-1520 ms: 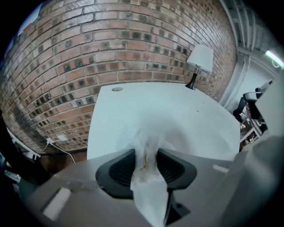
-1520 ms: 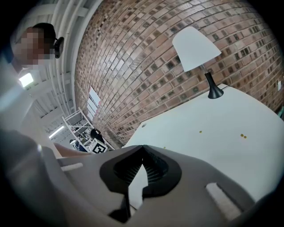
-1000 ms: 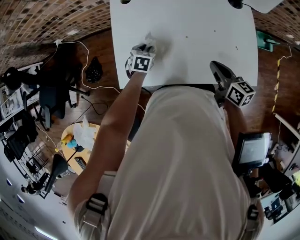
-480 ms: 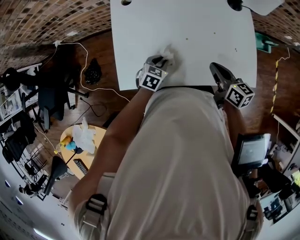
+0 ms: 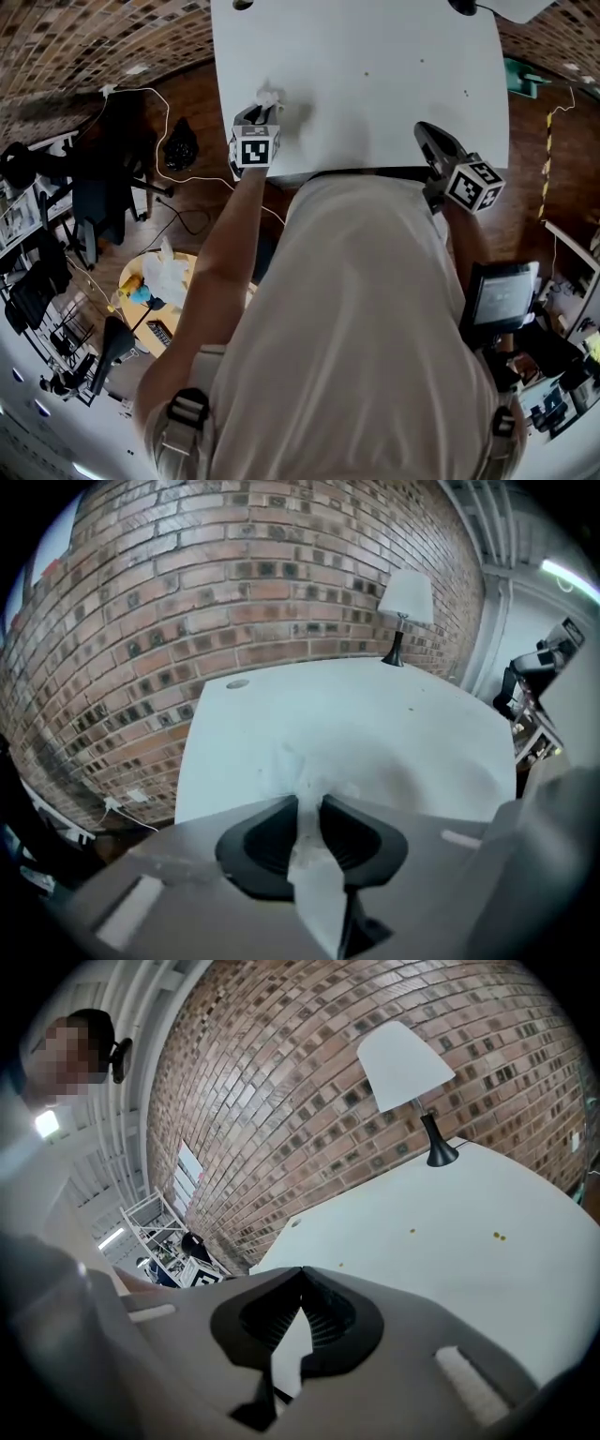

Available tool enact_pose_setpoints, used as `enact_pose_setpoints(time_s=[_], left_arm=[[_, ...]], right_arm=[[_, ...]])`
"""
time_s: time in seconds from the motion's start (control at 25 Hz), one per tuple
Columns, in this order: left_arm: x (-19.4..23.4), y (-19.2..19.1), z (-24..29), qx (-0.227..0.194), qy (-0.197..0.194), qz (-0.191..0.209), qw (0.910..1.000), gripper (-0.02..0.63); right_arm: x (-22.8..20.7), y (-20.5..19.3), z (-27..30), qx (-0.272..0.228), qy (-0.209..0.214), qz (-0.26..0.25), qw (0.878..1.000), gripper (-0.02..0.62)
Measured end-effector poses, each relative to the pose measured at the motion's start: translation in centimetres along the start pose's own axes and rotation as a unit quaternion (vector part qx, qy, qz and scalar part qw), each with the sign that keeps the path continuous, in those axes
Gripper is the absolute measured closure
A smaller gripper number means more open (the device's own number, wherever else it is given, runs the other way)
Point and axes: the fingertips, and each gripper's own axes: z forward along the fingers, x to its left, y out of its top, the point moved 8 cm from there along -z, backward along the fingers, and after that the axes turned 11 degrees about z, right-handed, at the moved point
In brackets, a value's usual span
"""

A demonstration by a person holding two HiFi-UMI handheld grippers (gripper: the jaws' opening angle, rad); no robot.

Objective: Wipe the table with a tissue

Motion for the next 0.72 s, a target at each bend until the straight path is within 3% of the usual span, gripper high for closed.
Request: enact_pose_setpoints(time_s=[0.16,0.44,0.52,0.72], left_arm=[[-2.8,1.2,0.9,-0.007,-0.007,0.036,0.9993,0.523],[-10.4,4.6,2.7,-0.013,-0.074,0.104,0.9917,0.523],[-12.5,4.9,2.7,-0.011,-0.099,0.102,0.9897,0.523],[-16.9,5.7,1.7,-0.002,-0.178,0.051,0.9827,0.523]], right_arm=[[-0.5,0.1,0.2,-0.002,0.001,0.009,1.0,0.591],[-1.3,1.0,-0.3,-0.001,0.014,0.008,1.0,0.591],[-2.2,1.4,-1.0,-0.003,0.013,0.011,1.0,0.591],[-3.9,2.2,-1.7,0.004,0.02,0.017,1.0,0.591]])
